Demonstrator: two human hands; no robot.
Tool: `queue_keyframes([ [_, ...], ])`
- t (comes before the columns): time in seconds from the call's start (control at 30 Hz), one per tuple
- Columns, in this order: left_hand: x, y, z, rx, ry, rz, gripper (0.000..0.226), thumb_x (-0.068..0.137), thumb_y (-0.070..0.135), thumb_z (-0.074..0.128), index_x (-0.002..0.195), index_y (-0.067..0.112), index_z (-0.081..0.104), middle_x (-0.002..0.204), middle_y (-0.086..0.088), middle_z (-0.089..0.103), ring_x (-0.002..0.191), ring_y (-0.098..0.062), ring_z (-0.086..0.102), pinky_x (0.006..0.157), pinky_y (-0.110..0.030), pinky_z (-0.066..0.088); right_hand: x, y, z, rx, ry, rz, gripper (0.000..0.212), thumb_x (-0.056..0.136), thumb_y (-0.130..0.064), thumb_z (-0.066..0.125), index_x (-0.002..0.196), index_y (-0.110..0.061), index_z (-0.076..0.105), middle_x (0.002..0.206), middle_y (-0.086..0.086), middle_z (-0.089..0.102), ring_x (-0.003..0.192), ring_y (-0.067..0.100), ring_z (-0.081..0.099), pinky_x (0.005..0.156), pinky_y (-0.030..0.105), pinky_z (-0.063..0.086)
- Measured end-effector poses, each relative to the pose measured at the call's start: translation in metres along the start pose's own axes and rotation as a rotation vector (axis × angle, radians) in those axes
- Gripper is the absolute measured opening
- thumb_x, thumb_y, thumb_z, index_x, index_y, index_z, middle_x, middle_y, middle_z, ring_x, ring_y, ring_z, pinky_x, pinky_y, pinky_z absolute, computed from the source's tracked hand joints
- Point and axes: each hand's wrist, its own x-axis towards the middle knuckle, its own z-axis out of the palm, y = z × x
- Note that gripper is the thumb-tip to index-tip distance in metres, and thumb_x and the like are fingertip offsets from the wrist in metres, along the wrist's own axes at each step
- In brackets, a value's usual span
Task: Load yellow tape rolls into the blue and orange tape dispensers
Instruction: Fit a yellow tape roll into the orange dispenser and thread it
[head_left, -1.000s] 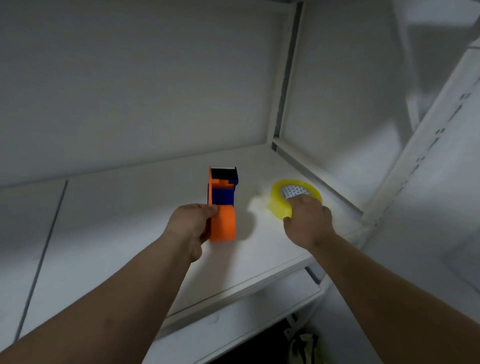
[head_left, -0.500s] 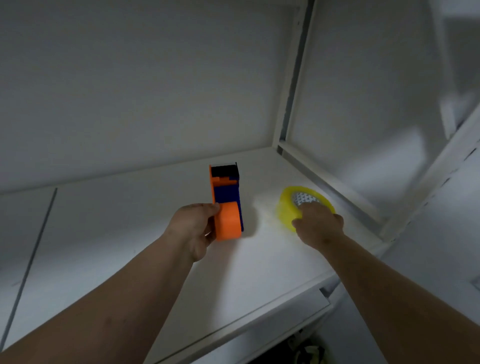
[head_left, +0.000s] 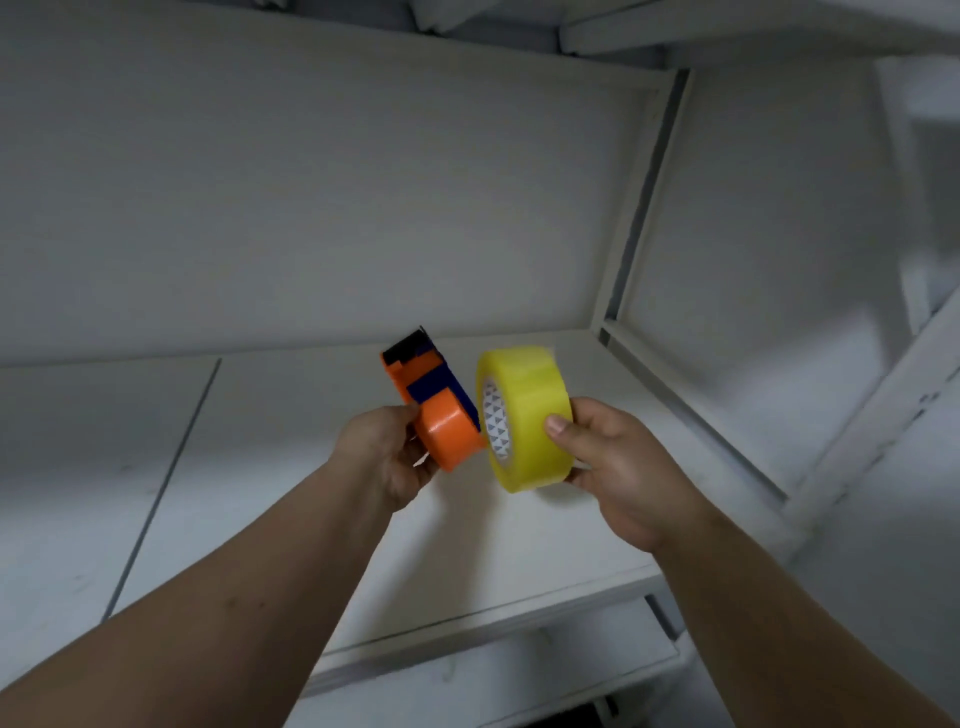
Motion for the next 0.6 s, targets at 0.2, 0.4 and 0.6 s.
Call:
queue_keyframes([
  [0.2,-0.046,-0.013,-0.016,0.145,-0.093,0.035,0.016,0.097,0.013,0.053,0.11,0.008,0.059,0.093,-0.007,0.068,0.076,-0.022,0.065,0.057,-0.036,0.046,-0.03,0.01,0.011,-0.05,-0.047,0.045,0.027,0.095,-0.017,0.051,0.121,-0.008,0.056,0.118,0.015,0.065,0.109,0.031,0.062,0.097,0.048,0.048],
  [0.4,-0.08,-0.004,-0.05,0.174,-0.039,0.009,0.008,0.097,0.014,0.053,0.095,0.008,0.058,0.091,-0.009,0.067,0.077,-0.023,0.064,0.057,-0.038,0.045,-0.054,0.007,0.045,-0.116,-0.077,-0.018,0.026,0.095,-0.022,0.052,0.12,-0.014,0.057,0.119,0.012,0.063,0.11,0.03,0.06,0.099,0.055,0.045],
  [0.6,-0.098,0.018,-0.098,0.129,-0.021,-0.016,0.012,0.097,0.016,0.054,0.091,0.008,0.061,0.085,-0.007,0.066,0.074,-0.021,0.062,0.057,-0.037,0.045,-0.073,-0.002,0.111,-0.367,-0.094,-0.223,0.014,0.093,-0.023,0.054,0.106,-0.023,0.06,0.106,0.005,0.066,0.095,0.02,0.062,0.077,0.032,0.05],
])
